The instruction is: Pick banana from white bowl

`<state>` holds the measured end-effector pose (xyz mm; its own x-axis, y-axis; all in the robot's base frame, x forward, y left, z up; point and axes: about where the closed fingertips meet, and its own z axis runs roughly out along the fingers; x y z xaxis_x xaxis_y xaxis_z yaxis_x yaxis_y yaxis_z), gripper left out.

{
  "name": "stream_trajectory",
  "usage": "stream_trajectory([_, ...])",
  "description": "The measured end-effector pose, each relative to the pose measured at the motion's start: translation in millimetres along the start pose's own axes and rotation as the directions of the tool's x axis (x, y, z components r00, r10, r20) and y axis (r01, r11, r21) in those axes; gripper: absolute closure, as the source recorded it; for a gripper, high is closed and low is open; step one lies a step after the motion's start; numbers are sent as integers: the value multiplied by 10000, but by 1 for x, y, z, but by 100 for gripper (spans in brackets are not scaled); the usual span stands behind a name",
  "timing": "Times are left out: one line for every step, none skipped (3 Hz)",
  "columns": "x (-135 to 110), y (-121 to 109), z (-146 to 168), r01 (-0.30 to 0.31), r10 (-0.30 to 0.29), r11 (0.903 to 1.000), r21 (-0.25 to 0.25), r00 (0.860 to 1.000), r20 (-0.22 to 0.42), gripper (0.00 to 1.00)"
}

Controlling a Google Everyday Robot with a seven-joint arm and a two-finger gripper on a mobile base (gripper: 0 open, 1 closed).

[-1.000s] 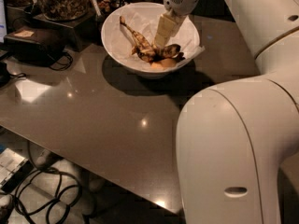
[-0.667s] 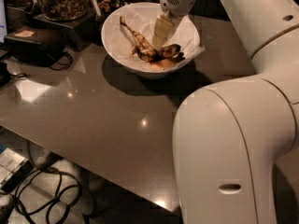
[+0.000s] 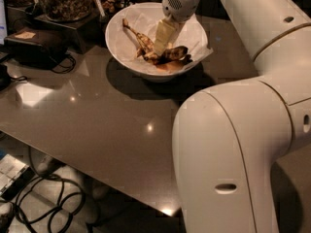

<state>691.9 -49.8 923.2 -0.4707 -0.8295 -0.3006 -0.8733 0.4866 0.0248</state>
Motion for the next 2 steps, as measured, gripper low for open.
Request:
stream_trajectory([1,-1,3,-56,55,10000,-40,10000,-61,47])
stream_trajectory([1,-1,3,-56,55,10000,-40,10000,-61,48])
